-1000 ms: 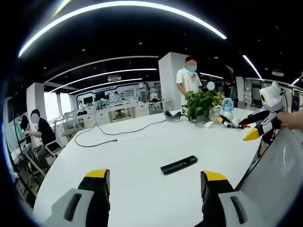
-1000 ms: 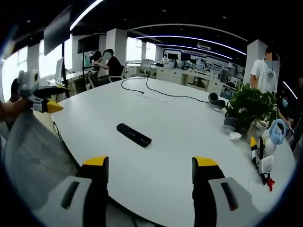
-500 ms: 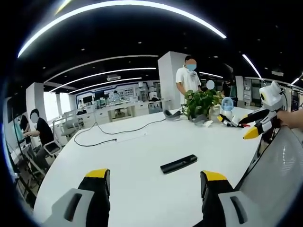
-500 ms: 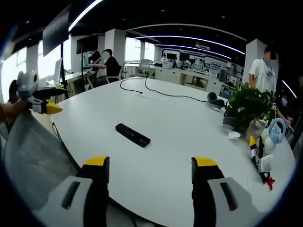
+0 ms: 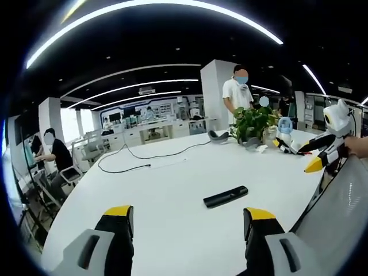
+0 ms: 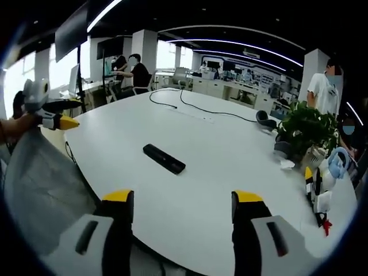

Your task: Press the specified remote control buttons in sequence, fully releasing each button before pressing the next.

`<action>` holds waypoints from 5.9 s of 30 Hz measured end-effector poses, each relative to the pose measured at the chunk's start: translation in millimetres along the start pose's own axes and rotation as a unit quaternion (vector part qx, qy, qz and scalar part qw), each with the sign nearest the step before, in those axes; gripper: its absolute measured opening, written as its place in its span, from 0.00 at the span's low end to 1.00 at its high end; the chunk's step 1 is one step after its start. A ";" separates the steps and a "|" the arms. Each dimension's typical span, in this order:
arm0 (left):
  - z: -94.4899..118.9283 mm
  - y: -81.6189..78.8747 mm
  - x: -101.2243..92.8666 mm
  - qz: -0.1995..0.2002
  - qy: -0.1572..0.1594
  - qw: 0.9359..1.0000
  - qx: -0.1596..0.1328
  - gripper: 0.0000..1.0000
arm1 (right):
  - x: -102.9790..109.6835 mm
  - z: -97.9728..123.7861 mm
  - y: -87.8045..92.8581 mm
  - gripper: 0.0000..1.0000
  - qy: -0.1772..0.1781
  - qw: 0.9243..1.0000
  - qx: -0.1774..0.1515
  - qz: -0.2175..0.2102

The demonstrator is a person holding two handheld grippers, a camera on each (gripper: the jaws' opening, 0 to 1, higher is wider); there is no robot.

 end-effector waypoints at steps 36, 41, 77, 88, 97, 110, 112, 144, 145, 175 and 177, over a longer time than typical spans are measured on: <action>-35.9 27.1 -48.5 -0.033 0.207 0.967 0.143 0.78 | -13.6 2.5 0.4 0.67 0.022 0.999 -0.014 -0.025; -53.5 21.0 -55.0 -0.024 0.232 0.962 0.140 0.77 | -14.8 2.1 2.0 0.67 0.025 0.999 -0.009 -0.028; -143.3 28.3 -66.5 -0.110 0.299 0.926 0.202 0.81 | -38.2 10.6 16.2 0.62 0.092 0.993 0.016 -0.067; -164.9 18.9 -65.6 -0.037 0.308 0.930 0.196 0.81 | -35.2 8.5 15.4 0.62 0.081 0.995 0.016 -0.061; -176.2 23.5 -63.9 -0.050 0.314 0.924 0.214 0.81 | -29.3 6.8 12.4 0.60 0.067 0.997 0.012 -0.045; -194.0 30.3 -52.8 -0.152 0.327 0.901 0.240 0.81 | -31.7 7.3 16.5 0.58 0.070 0.996 0.023 -0.055; -197.4 29.3 -52.2 -0.156 0.330 0.899 0.241 0.79 | -31.8 7.4 15.8 0.59 0.071 0.996 0.020 -0.055; -241.0 54.1 -72.0 -0.256 0.371 0.842 0.298 0.73 | -27.2 2.2 22.1 0.62 0.057 0.997 0.048 -0.038; -241.2 55.4 -73.4 -0.262 0.375 0.837 0.300 0.73 | -27.6 2.3 22.3 0.62 0.058 0.996 0.048 -0.039; -238.6 59.7 -78.5 -0.311 0.388 0.819 0.286 0.27 | -27.6 2.1 21.6 0.60 0.053 0.996 0.043 -0.049; -237.9 60.0 -77.9 -0.312 0.387 0.821 0.281 0.27 | -26.8 1.7 21.7 0.60 0.051 0.997 0.044 -0.047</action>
Point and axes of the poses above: the point that each gripper's makers call its tool centre point, and the gripper's own axes: z roughly backward along the fingers, x roughly to its left, y roughly out of its underside, the point moved 3 cm from there along z, roughly backward along the fingers, and after that the axes turned 2 degrees about x, right-handed, at the moved point
